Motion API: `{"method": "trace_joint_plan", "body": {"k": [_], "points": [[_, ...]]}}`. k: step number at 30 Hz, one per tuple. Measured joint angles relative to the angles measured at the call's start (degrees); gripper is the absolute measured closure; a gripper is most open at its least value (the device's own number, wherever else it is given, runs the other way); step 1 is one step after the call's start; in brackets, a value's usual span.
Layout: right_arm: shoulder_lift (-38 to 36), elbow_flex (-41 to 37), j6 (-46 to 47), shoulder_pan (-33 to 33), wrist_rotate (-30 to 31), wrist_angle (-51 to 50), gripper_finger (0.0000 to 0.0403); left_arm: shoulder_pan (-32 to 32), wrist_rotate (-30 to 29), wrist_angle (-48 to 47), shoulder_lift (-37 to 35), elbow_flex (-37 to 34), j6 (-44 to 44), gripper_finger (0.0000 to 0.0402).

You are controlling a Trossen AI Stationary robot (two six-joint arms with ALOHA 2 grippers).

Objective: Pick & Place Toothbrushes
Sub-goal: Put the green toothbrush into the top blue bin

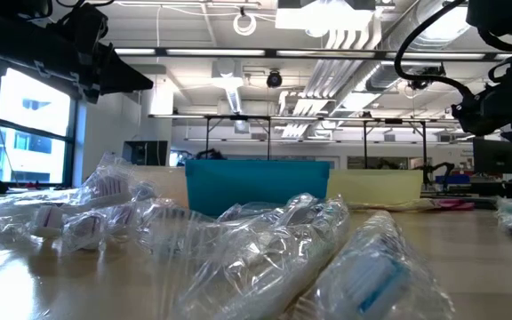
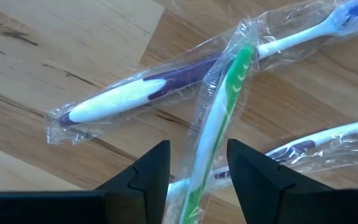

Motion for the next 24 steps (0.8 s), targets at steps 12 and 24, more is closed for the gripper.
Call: {"method": "trace_joint_plan", "body": {"k": [12,24], "points": [[0.0,0.0,0.0,0.0,1.6,-0.9,0.0251,0.0,0.3,0.0,0.0,0.0,0.0,0.0401],[3.6,0.0,-0.3,0.1,0.3,-0.4,0.0251,0.0,0.2,-0.7,0.0,0.0,0.0,0.0401]]}}
